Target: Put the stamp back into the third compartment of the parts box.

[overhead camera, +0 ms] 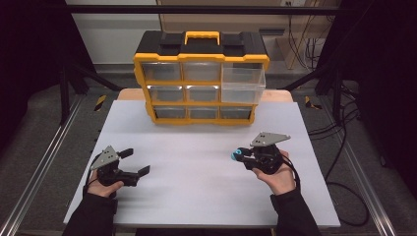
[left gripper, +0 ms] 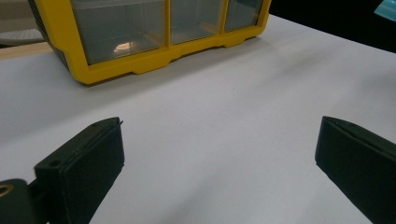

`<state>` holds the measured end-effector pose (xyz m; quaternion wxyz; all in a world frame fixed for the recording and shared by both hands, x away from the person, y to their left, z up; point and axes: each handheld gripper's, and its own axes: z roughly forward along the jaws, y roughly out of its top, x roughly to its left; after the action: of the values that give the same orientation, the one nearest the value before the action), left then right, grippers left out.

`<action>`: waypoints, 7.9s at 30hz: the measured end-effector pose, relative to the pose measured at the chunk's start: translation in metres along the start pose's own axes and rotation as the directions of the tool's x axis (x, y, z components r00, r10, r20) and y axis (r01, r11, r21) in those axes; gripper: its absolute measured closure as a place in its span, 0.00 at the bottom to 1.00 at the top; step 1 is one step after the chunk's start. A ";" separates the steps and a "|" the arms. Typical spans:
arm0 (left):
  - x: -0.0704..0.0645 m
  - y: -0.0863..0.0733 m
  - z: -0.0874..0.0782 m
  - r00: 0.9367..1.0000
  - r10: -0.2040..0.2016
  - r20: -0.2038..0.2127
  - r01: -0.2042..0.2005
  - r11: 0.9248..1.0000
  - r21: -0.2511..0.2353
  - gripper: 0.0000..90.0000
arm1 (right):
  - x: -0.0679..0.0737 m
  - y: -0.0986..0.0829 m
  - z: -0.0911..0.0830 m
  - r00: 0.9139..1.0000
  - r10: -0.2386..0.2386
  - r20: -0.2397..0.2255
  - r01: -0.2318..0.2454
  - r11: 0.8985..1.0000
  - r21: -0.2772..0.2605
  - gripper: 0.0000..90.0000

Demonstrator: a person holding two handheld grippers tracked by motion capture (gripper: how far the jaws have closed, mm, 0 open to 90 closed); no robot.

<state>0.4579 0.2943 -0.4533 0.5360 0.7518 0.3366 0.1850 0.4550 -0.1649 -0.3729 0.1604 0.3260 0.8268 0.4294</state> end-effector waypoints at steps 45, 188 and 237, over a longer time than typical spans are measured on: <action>0.000 -0.001 0.001 1.000 0.002 0.001 -0.002 1.000 0.007 0.01 | -0.001 0.044 -0.034 0.999 -0.046 0.028 0.048 0.998 -0.041 0.80; 0.000 -0.001 0.000 1.000 0.000 0.006 0.000 1.000 0.004 0.01 | -0.076 0.176 -0.041 0.945 0.077 0.319 -0.043 0.993 -0.112 0.80; 0.000 -0.001 0.001 1.000 0.002 0.002 -0.002 1.000 0.007 0.01 | -0.023 0.116 -0.066 0.980 0.051 0.195 0.017 0.943 -0.333 0.00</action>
<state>0.4581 0.2939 -0.4541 0.5335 0.7542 0.3359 0.1836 0.4826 -0.1713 -0.2403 0.2920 0.3430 0.7191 0.5291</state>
